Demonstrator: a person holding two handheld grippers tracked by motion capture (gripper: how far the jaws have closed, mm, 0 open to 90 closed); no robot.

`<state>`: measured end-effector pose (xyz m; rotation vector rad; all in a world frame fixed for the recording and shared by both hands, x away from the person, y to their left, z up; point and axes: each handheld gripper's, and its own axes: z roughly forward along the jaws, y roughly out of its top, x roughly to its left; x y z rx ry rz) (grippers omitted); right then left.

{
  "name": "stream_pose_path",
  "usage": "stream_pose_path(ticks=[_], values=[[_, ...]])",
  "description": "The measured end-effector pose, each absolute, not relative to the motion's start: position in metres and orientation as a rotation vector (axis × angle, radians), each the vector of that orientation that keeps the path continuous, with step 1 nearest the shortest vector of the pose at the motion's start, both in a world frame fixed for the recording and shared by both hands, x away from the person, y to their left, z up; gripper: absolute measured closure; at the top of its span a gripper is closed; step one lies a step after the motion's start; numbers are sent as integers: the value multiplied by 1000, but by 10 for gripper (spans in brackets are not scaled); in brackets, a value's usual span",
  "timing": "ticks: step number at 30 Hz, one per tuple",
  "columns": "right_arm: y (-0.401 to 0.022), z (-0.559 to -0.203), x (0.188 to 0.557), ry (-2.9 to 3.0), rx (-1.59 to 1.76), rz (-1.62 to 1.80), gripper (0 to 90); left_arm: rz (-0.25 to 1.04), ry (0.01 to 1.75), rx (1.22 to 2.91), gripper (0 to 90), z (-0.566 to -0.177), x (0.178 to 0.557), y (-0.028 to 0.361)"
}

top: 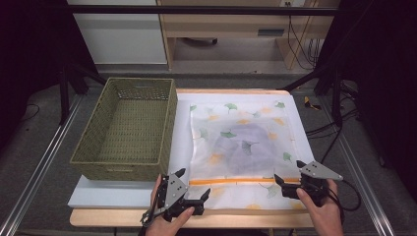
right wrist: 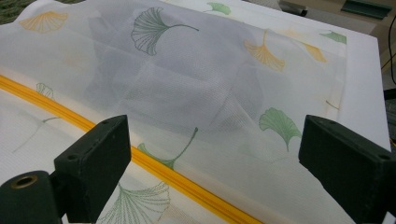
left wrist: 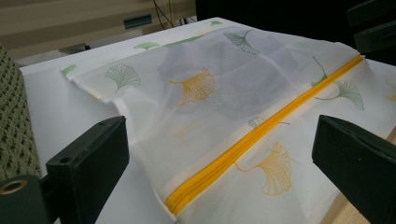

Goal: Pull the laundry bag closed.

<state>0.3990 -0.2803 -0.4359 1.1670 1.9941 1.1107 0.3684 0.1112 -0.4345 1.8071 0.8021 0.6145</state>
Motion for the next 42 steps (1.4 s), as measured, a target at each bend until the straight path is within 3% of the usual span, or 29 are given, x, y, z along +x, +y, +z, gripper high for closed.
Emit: stream_pose_path(ticks=[42], values=[[-325,-441,398,1851,1232,1089,84,809,969,1541,45,-391,371,219]])
